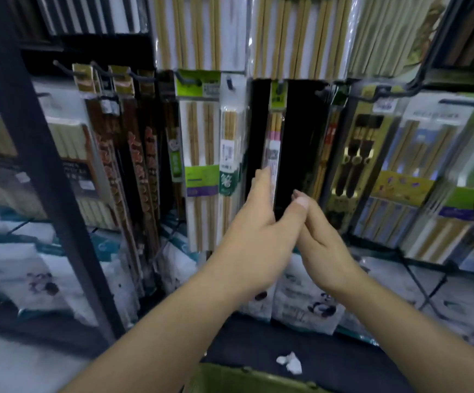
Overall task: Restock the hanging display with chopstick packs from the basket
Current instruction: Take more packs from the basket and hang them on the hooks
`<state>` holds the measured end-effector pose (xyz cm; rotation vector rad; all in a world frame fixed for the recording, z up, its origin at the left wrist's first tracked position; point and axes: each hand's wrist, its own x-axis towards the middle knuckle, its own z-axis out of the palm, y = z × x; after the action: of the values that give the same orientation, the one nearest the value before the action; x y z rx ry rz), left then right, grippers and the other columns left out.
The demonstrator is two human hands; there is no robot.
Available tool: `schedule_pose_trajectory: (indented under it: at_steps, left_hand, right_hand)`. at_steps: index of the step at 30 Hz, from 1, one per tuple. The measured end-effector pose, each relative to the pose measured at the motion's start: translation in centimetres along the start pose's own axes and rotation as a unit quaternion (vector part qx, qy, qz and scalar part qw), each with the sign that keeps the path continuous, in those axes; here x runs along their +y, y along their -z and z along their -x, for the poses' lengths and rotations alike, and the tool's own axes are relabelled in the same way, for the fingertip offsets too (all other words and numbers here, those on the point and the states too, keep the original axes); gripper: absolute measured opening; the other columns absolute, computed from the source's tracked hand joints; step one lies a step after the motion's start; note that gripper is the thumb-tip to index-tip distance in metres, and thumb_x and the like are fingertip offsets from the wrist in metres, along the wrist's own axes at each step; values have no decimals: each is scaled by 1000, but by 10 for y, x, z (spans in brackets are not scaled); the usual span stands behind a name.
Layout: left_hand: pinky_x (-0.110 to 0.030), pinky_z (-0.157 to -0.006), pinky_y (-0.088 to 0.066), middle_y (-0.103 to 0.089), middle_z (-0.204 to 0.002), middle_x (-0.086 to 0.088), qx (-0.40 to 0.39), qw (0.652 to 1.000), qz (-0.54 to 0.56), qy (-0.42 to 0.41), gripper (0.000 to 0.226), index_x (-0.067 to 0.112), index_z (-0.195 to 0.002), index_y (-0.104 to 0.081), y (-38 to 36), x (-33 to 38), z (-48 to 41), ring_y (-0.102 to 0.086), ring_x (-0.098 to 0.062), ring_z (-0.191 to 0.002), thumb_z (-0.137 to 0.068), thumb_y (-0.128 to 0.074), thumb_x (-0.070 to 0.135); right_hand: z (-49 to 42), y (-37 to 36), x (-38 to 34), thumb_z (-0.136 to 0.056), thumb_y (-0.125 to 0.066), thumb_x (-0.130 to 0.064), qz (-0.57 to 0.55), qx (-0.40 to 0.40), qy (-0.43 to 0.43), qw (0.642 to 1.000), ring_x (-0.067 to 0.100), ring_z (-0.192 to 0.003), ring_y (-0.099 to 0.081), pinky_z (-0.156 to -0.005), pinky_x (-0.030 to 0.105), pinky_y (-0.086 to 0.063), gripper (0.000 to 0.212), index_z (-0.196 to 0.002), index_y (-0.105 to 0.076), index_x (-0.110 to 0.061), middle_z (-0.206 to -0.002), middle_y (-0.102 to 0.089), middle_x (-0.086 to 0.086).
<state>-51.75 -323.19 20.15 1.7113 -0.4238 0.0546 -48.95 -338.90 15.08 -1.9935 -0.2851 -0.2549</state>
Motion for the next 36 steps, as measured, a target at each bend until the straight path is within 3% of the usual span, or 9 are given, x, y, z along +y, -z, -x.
schedule_pose_trajectory:
  at_steps: [3,5,7,9,13,17,21,27,36]
  left_hand:
    - [2,-96,-27,-23,-147,54,41,996,-73,-14,56,58,-146,-35,4,-31,68,-18,37,-128,-92,-44,68]
    - [3,-80,-40,-53,-125,42,73,991,-101,41,31,52,-128,-54,7,-68,102,-48,26,-108,-99,-47,58]
    - [-11,-66,-48,-66,-97,15,122,977,-112,137,11,39,-111,-61,14,-116,127,-62,0,-83,-104,-52,39]
    - [-28,-79,-51,-66,-99,6,134,948,-166,235,9,27,-110,-60,23,-170,150,-64,-12,-89,-105,-54,29]
    - [-48,-104,-42,-58,-131,-23,100,860,-266,424,42,3,-129,-55,35,-263,200,-51,-43,-126,-101,-54,35]
    - [-51,-108,-39,-50,-145,-26,63,810,-263,520,65,6,-142,-46,36,-316,249,-46,-44,-134,-104,-37,57]
    - [-44,-85,-44,-64,-124,-23,78,823,-238,509,52,12,-123,-50,24,-336,278,-60,-43,-115,-105,-34,58]
    - [-41,-88,-48,-68,-119,-12,111,841,-226,478,57,17,-124,-54,20,-337,280,-63,-33,-109,-102,-33,65]
    - [-38,-83,-48,-70,-107,-2,114,843,-215,480,53,22,-123,-57,20,-339,277,-64,-23,-97,-102,-34,65]
  right_hand:
    - [44,-10,30,-86,-39,-78,46,2,-42,998,-6,-115,-57,-90,21,-48,50,-124,-55,-50,-127,-60,-26]
    - [75,-24,60,-94,-48,-62,78,-40,-70,994,12,-95,-68,-80,36,-56,27,-98,-64,-40,-100,-71,-6]
    - [111,-44,98,-100,-55,-43,121,-123,-101,980,11,-79,-67,-73,36,-55,18,-86,-64,-36,-84,-71,-5]
    - [147,-68,136,-100,-60,-36,174,-230,-133,948,1,-73,-63,-63,23,-48,17,-84,-62,-40,-81,-68,-17]
    - [207,-125,211,-95,-65,-27,238,-366,-197,878,15,-79,-64,-70,29,-47,5,-93,-69,-24,-81,-66,-9]
    - [252,-167,264,-95,-67,-25,263,-429,-268,822,29,-104,-68,-84,32,-51,23,-116,-69,-17,-100,-69,5]
    - [288,-193,291,-96,-69,-35,288,-452,-274,798,35,-143,-39,-110,38,-41,70,-156,-39,-15,-160,-36,14]
    - [301,-213,310,-91,-74,-39,336,-369,-223,837,34,-142,-33,-114,43,-33,77,-155,-37,-17,-157,-37,10]
    - [271,-218,330,-91,-74,-40,364,-409,-236,803,34,-123,-50,-94,36,-44,60,-143,-52,-19,-135,-52,11]
